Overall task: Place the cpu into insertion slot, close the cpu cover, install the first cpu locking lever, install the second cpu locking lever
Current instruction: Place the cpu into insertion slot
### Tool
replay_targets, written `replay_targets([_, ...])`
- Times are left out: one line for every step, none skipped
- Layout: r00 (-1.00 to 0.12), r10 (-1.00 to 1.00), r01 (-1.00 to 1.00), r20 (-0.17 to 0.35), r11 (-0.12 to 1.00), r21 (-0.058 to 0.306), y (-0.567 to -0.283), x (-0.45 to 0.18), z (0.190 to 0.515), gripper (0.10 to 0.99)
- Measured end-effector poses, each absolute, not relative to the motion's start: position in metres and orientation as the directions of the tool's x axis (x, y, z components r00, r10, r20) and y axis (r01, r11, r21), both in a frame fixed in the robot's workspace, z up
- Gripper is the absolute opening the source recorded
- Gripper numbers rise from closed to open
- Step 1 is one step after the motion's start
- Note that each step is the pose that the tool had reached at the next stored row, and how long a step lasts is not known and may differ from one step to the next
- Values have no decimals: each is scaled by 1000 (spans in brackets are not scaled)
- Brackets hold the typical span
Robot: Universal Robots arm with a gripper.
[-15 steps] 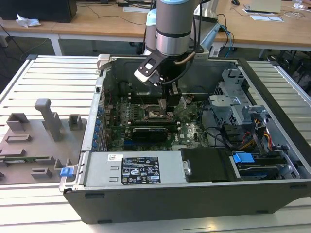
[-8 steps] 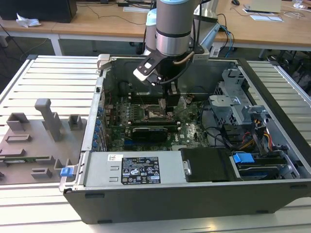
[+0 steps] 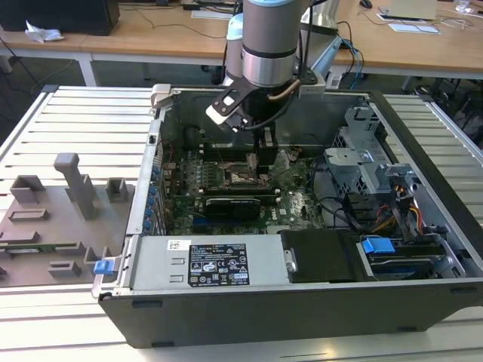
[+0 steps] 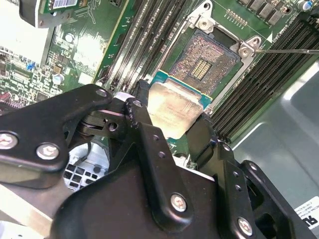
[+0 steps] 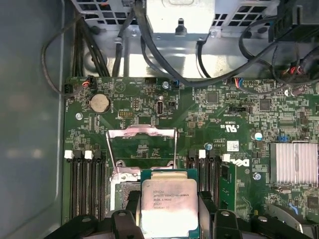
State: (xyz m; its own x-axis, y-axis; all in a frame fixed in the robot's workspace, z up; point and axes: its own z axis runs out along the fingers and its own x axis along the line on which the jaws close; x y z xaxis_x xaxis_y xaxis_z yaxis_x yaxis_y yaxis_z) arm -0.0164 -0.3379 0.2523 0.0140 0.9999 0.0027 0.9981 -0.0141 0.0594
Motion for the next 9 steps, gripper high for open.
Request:
replay_targets([27, 1000, 998, 2, -27, 59, -338, -16, 252, 545])
replay_targets([38, 999, 998, 2, -38, 59, -338, -16, 252, 545])
replay_targets([44, 999, 997, 2, -44, 59, -338, -16, 252, 545])
replay_targets([51, 999, 997, 2, -51, 59, -338, -16, 252, 545])
replay_targets([59, 998, 996, 2, -59, 59, -338, -16, 252, 545])
replay_targets([68, 998, 996, 2, -68, 59, -338, -16, 252, 545])
replay_targets([73, 997, 996, 2, -73, 59, -338, -16, 252, 545])
replay_targets([81, 997, 995, 2, -81, 60, -338, -16, 252, 545])
replay_targets([88, 996, 994, 2, -87, 59, -338, -16, 252, 545])
